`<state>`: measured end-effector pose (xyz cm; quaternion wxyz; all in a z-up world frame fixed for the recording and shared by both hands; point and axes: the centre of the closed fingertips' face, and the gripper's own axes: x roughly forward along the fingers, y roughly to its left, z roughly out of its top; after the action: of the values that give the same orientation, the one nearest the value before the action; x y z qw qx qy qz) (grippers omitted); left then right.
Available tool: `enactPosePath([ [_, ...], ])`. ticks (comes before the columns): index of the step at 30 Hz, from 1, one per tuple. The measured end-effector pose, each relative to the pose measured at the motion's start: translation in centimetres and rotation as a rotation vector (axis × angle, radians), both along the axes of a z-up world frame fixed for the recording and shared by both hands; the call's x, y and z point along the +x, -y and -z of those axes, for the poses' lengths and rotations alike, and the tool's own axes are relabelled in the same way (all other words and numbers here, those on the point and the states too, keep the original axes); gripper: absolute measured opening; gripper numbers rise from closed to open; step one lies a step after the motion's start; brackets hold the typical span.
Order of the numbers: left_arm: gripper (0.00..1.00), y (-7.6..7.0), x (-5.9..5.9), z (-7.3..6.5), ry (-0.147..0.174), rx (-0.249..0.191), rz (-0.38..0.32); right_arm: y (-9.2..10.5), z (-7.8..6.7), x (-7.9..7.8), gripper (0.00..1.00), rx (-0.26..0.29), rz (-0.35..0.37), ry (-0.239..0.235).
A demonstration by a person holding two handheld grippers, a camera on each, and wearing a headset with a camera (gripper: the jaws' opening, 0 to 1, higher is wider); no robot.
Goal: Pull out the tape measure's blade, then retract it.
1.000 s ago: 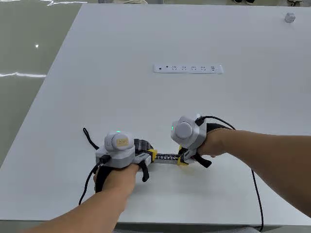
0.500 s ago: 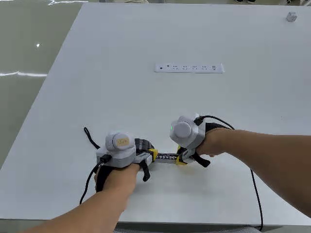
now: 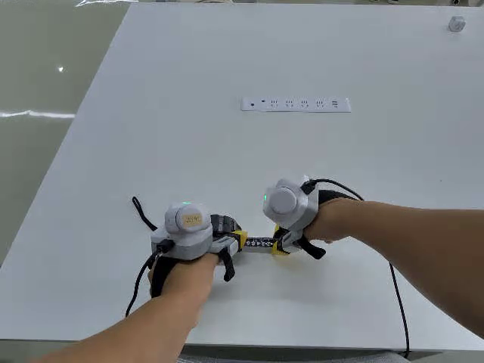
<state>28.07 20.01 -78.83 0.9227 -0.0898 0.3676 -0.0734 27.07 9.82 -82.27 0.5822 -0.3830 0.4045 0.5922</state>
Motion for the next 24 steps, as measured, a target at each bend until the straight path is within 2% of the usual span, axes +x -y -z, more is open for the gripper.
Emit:
enactPosePath([
  [24,0.59,0.02,-0.08,-0.03,-0.004,-0.018,0.001,-0.89,-0.1,-0.04,0.15,0.02,-0.012,0.001],
])
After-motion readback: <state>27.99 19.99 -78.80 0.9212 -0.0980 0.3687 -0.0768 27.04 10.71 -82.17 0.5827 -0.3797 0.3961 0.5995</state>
